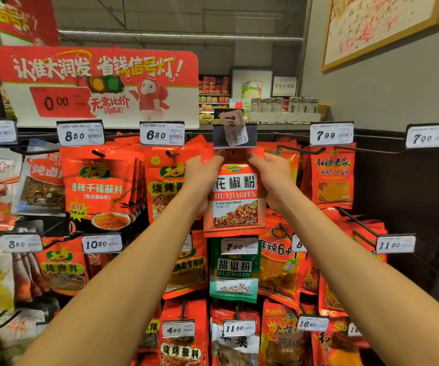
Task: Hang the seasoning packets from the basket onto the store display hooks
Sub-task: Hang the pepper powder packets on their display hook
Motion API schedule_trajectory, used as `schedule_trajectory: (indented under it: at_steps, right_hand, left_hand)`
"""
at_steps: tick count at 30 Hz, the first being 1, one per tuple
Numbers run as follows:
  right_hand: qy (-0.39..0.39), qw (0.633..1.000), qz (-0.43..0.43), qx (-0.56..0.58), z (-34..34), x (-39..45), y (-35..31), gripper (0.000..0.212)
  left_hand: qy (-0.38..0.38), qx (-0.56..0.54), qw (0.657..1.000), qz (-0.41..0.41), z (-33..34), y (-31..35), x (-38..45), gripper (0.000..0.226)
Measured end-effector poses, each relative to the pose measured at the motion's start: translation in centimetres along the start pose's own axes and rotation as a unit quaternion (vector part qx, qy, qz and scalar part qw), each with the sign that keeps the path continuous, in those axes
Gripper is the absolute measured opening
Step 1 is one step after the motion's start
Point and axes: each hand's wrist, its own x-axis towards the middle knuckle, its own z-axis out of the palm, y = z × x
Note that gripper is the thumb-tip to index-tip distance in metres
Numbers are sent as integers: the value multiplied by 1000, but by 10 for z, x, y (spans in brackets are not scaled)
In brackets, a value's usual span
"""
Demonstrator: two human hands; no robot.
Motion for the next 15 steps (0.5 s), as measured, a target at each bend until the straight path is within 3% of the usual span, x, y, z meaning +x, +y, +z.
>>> schedule_trajectory:
  at_steps: [15]
  right_hand:
    - [68,996,13,-53,8,16,-4,18]
  left_hand:
    - [23,52,998,-16,9,16,15,10]
